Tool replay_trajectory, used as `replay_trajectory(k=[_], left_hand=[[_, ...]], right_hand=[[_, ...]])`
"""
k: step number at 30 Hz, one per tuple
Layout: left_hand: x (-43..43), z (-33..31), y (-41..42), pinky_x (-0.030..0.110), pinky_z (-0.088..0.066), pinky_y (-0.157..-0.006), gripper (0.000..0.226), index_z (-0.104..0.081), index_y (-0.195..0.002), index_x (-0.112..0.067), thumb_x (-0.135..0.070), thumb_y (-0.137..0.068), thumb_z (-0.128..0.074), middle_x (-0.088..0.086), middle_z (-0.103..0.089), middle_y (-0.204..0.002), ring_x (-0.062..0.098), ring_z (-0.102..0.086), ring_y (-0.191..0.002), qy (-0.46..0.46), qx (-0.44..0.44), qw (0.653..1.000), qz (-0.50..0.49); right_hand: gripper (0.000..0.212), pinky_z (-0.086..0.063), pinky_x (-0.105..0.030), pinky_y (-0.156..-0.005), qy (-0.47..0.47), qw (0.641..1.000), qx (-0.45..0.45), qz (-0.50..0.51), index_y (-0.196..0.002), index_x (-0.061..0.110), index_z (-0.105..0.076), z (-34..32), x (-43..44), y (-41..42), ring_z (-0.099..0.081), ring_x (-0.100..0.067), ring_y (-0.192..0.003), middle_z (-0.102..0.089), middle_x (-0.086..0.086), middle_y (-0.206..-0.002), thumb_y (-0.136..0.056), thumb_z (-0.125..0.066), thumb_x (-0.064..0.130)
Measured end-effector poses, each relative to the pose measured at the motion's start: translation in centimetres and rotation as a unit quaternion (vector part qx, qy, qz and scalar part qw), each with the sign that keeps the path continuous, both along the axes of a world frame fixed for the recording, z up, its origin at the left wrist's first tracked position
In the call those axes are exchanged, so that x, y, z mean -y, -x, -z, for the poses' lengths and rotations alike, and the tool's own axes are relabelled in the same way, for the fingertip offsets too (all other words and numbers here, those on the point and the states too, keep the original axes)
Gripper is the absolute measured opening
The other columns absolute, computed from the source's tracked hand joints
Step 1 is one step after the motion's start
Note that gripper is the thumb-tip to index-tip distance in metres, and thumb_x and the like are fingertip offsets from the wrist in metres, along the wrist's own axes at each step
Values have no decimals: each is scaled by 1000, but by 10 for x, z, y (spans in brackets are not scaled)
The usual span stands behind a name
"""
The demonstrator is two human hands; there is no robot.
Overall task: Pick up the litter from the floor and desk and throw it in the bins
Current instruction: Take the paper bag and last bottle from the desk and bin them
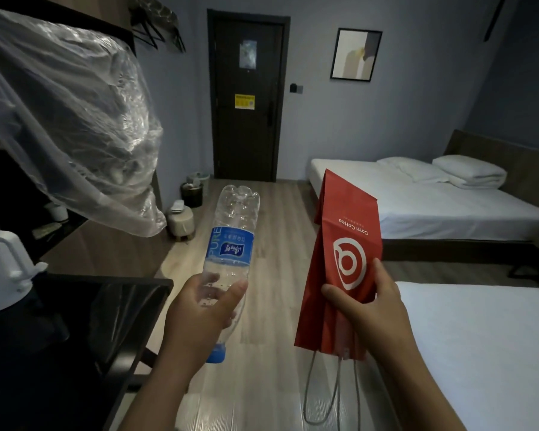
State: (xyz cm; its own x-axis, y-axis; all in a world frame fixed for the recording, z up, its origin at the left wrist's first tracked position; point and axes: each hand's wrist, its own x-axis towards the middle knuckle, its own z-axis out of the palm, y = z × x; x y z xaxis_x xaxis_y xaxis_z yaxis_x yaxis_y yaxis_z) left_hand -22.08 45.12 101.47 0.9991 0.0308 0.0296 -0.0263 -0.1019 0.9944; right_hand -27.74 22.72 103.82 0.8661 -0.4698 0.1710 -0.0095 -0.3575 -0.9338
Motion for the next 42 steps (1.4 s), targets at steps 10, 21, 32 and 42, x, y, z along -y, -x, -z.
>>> replay_trajectory(k=[10,21,32,42], left_hand=[[-4,-2,-158,42,-60,-75,62,-52,-114,-31,-58,-62,-71,-9,-65,-93,13,-71,-71,-18,-7,1000,22],[41,12,-326,35,-60,-71,45,-53,-108,-33,-48,-72,-75,-8,-66,-91,11,-71,-69,-33,-9,999,24],[133,-8,-515,46,-61,-68,55,-60,-95,-32,-60,-51,-75,-8,-71,-82,16,-71,-67,-30,-4,999,-23],[168,-4,-688,41,-60,-66,35,-62,-93,-27,-44,-69,-80,-3,-72,-79,18,-71,-69,-50,18,997,-50]], right_hand=[[102,-43,-54,-103,4,1000,-10,13,-150,23,-24,-6,-8,-154,-44,-25,-130,-39,-1,-147,-68,-81,42],[105,-43,-54,-103,15,999,-21,23,-150,25,-23,6,36,-320,-43,-24,-130,-38,1,-147,-65,-82,46],[98,-43,-56,-102,13,1000,-11,5,-147,28,-30,1,139,-529,-42,-27,-130,-38,0,-145,-65,-80,49],[89,-47,-52,-99,10,1000,-17,-14,-144,30,-36,2,181,-706,-49,-22,-121,-45,2,-138,-69,-80,46]])
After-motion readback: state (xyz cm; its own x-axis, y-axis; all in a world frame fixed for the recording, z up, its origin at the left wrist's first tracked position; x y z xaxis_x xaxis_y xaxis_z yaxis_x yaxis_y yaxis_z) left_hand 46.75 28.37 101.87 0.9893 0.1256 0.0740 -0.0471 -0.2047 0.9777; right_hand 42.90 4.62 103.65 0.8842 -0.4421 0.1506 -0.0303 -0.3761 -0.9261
